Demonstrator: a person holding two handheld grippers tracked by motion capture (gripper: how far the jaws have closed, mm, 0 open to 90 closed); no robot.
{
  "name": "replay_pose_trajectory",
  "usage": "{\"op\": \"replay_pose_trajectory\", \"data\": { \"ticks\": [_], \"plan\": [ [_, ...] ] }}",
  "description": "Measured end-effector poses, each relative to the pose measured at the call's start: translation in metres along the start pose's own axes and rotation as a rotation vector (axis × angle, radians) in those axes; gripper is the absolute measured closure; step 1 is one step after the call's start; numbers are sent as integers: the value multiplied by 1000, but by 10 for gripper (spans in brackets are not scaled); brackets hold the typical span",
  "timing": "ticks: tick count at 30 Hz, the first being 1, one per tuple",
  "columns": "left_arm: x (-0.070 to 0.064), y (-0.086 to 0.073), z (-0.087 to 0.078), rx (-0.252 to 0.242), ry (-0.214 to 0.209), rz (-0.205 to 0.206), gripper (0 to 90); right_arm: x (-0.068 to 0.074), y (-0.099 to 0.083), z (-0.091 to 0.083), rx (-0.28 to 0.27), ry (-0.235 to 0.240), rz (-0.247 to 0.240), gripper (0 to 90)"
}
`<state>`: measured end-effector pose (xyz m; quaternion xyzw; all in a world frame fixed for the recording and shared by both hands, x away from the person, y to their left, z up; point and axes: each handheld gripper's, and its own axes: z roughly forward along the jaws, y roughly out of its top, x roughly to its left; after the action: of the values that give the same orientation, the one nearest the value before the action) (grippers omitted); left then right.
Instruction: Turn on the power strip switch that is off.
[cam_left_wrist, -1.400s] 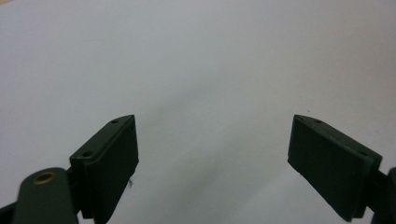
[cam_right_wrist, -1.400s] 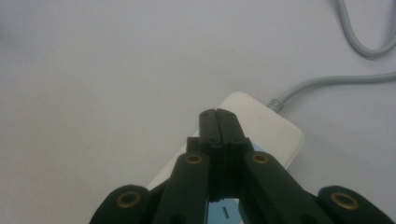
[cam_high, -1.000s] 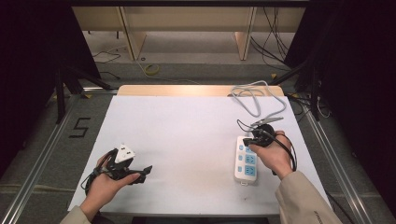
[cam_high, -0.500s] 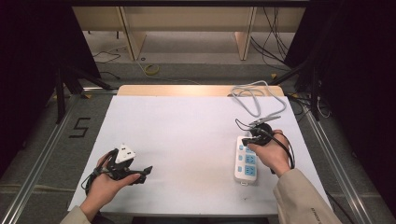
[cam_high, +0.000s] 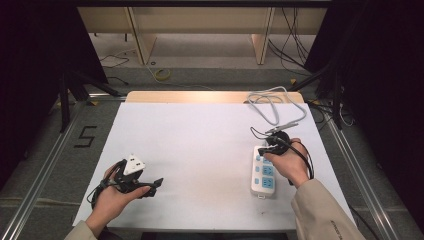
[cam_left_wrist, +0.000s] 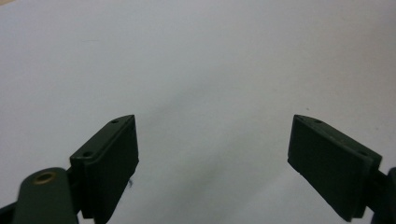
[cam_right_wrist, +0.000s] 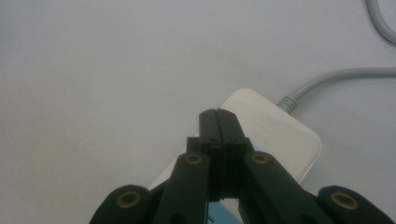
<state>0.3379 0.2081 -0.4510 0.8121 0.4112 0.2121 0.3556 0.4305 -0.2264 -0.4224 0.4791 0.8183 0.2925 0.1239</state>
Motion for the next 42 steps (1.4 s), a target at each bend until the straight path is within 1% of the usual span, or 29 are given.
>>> {"op": "replay_pose_trajectory", "data": {
  "ticks": [12,21,42],
  "plan": [
    [0,0,0,-1,1,0,159,1,4,4,14,-2,-12,900],
    [0,0,0,-1,1,0,159,0,6,6,17,0,-10,900],
    [1,0,-1,-2,0,-5,159,-1,7,14,53,-2,-13,900]
  ]
}}
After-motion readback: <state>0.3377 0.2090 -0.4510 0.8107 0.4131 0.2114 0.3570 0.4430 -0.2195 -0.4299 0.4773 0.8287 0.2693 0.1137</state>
